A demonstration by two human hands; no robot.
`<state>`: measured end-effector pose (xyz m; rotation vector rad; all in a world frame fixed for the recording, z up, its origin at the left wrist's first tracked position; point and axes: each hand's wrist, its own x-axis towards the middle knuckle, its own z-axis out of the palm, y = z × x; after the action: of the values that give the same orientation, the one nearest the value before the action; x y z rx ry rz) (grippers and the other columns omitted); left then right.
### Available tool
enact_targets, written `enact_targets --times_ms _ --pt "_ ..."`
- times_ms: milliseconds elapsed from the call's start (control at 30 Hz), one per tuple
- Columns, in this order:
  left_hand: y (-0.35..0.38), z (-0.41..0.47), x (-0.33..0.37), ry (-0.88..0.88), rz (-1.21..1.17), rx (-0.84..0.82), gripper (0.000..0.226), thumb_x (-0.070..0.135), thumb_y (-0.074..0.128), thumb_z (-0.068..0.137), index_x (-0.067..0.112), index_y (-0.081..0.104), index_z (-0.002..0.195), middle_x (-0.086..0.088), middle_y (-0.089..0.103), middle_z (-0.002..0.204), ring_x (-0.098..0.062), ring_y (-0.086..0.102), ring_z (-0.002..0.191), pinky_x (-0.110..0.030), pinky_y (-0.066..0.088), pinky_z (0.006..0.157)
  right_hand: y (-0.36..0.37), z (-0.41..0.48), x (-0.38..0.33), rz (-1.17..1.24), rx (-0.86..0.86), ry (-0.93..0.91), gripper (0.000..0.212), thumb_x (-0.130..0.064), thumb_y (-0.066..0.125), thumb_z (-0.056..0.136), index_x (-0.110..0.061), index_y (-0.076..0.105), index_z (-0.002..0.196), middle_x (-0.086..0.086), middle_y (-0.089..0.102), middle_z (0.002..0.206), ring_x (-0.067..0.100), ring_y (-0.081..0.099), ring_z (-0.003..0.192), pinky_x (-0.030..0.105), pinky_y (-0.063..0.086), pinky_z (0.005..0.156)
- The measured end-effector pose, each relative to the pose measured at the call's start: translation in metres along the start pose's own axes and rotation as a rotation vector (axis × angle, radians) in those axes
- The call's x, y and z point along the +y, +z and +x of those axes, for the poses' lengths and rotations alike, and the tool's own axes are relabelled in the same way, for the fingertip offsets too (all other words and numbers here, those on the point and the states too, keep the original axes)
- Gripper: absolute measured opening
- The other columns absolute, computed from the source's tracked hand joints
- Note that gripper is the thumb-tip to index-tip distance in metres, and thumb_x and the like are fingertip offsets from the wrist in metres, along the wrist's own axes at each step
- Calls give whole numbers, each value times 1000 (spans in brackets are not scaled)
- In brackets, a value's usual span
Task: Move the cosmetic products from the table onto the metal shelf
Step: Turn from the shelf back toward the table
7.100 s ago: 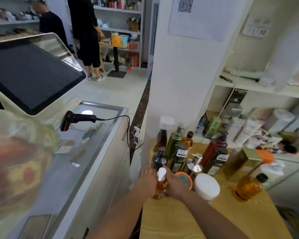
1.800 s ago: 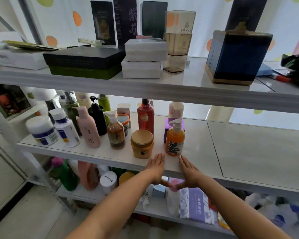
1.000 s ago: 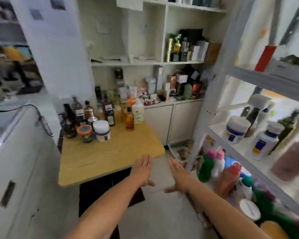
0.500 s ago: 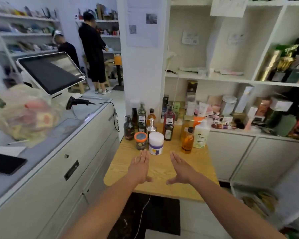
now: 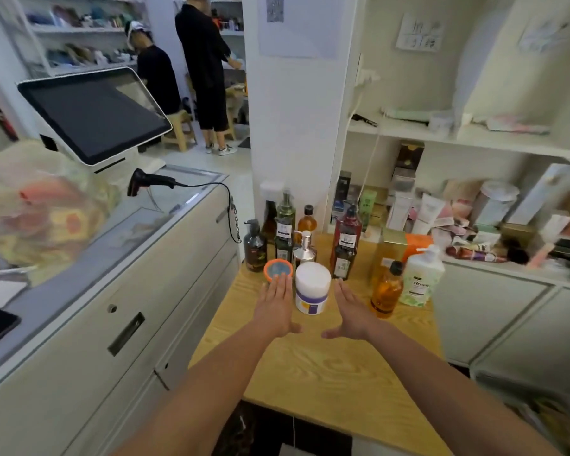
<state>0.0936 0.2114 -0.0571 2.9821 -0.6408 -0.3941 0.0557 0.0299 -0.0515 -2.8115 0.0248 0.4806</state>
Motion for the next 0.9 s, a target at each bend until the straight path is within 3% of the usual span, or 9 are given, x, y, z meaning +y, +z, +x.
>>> enact_targets --times_ms 167,433,667,900 --pt "-4 81 -11 93 -7 -14 117 56 63 82 3 -15 150 -13 -16 159 -29 -16 147 -45 -10 117 -4 63 8 30 16 48 127 -50 75 71 -11 -18 148 4 -19 158 21 -10 147 34 10 118" --pt "17 162 -9 242 51 -74 111 49 65 84 -2 -9 149 -20 -13 158 -34 -10 147 -41 -4 118 6 140 12 93 -27 115 127 -45 79 70 -9 -15 148 5 -14 159 21 -10 147 35 5 119" --pt "27 179 -10 345 54 -70 113 44 71 78 0 -3 150 -17 0 157 -33 12 141 -39 15 115 13 160 16 203 -19 206 132 -32 89 55 -13 -1 150 3 6 158 22 15 144 38 25 116" --pt "23 177 -7 380 26 -48 120 50 81 61 6 11 148 -14 19 145 -31 24 130 -37 31 104 23 148 11 335 40 283 128 -19 90 54 -17 3 148 2 18 153 26 47 126 39 46 96"
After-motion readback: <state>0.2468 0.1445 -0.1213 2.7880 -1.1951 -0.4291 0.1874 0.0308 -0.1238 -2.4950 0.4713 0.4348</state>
